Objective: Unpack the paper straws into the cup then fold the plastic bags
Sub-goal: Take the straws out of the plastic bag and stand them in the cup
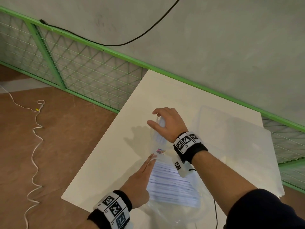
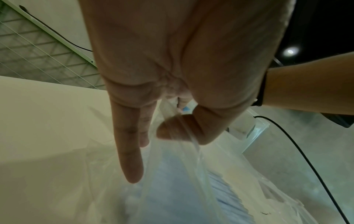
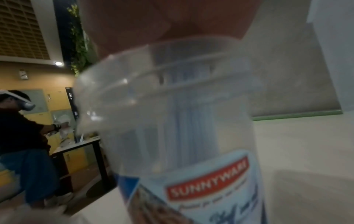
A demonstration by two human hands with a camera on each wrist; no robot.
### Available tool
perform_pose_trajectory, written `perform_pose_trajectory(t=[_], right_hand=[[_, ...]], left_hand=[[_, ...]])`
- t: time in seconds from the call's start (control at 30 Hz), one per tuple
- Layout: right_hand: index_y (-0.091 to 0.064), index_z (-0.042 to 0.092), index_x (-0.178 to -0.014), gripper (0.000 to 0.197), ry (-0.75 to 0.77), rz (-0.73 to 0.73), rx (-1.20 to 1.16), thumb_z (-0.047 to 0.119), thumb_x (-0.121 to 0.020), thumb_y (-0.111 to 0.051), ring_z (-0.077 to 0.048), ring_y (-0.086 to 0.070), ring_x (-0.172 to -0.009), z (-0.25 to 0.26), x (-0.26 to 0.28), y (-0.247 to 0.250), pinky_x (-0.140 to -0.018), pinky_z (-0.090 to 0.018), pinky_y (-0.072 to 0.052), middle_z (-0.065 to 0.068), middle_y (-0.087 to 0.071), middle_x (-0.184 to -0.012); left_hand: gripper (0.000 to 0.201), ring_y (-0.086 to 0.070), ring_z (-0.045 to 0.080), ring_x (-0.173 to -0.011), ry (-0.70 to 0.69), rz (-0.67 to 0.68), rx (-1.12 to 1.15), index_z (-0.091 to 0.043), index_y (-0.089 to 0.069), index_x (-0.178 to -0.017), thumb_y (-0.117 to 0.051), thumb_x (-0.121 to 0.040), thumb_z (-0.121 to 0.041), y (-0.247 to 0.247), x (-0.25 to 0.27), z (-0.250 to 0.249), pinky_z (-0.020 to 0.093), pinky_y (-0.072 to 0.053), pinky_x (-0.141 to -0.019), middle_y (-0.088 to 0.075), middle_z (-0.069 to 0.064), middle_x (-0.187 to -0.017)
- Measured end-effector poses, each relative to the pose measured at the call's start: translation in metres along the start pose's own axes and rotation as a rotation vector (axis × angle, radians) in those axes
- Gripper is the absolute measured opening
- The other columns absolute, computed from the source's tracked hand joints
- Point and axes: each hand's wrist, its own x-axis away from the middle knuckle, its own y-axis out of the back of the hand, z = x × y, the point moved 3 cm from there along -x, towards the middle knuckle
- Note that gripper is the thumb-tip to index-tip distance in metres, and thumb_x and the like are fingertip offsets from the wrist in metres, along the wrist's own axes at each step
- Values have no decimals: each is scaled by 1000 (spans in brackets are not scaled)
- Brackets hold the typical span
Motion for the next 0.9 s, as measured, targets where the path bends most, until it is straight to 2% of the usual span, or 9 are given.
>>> perform_pose_trajectory(t=[0.13, 0.23, 0.33, 0.5, 0.6, 0.7, 0.77, 0.83, 0.9], right_hand=[[-64, 14, -106, 19, 69, -72, 14, 28, -93, -63, -23, -50, -92, -2, -3, -10, -84, -36, -44, -3, -62, -96], [-63, 9, -100, 8, 60, -167, -38, 15, -95, -59, -21, -52, -87, -2, -5, -6, -78, -30, -41, -6, -60, -93], [-64, 7, -99, 11, -93, -228, -106, 13, -97, -55, -17, -51, -86, -8, -11, 7, -74, -22, -34, -8, -58, -97], [-64, 21, -100, 33, -197, 59, 264, 35, -102, -35, -28, -52, -109, -3, -7, 8, -84, -37, -30, 1, -63, -106], [-57, 31, -125, 39, -166, -87, 164, 44, -102, -29, -15, -38, -129, 14, -1, 27, -97, -40, -21, 11, -54, -133], [-62, 23, -116, 30, 52, -288, 63, 24, -97, -40, -18, -50, -115, 43, 12, 50, -93, -38, -34, 5, -61, -122], [-64, 13, -107, 27, 204, -289, -40, 7, -89, -45, -23, -59, -97, 63, 34, 51, -82, -39, -46, -2, -65, -108], [-62, 10, -100, 25, 262, -201, -99, 4, -85, -44, -21, -61, -84, 72, 77, 41, -72, -32, -49, -3, -64, -98], [-61, 13, -96, 24, 210, -41, -103, 7, -81, -42, -20, -60, -77, 69, 120, 16, -65, -31, -50, -2, -62, -92]], left_hand=[[106, -9, -12, -131, 7, 6, 7, -36, 12, -152, -44, -75, 12, 1, 1, -1, -2, -13, -97, 19, -32, -151], [106, -2, -12, -135, 2, -1, 20, -35, 11, -152, -42, -74, 13, 3, 1, -1, -12, -6, -88, 18, -30, -153], [105, -5, -12, -134, -2, 11, 14, -33, 12, -152, -42, -74, 12, 4, 1, -1, -11, -11, -87, 19, -29, -153], [105, -1, -11, -136, -20, -7, 1, -33, 11, -152, -43, -74, 12, 4, 0, -2, -14, -3, -84, 18, -30, -151], [104, 3, -11, -137, -28, -3, -15, -31, 11, -152, -44, -74, 12, 5, -1, -2, -13, 1, -87, 18, -27, -152], [105, 8, -8, -141, -21, -30, -35, -28, 12, -153, -45, -74, 11, 8, -1, 2, -7, 4, -97, 20, -24, -154], [108, 3, -5, -142, -16, -45, -18, -32, 16, -151, -46, -75, 10, 13, -3, 0, 2, -8, -107, 23, -27, -152], [111, -21, 3, -140, 10, -50, -7, -38, 22, -148, -49, -75, 7, 13, -1, -2, 7, -31, -98, 24, -32, -148], [113, -32, 8, -136, -25, -50, 4, -41, 22, -148, -50, -74, 7, 8, 4, 0, 8, -37, -91, 23, -31, -149]])
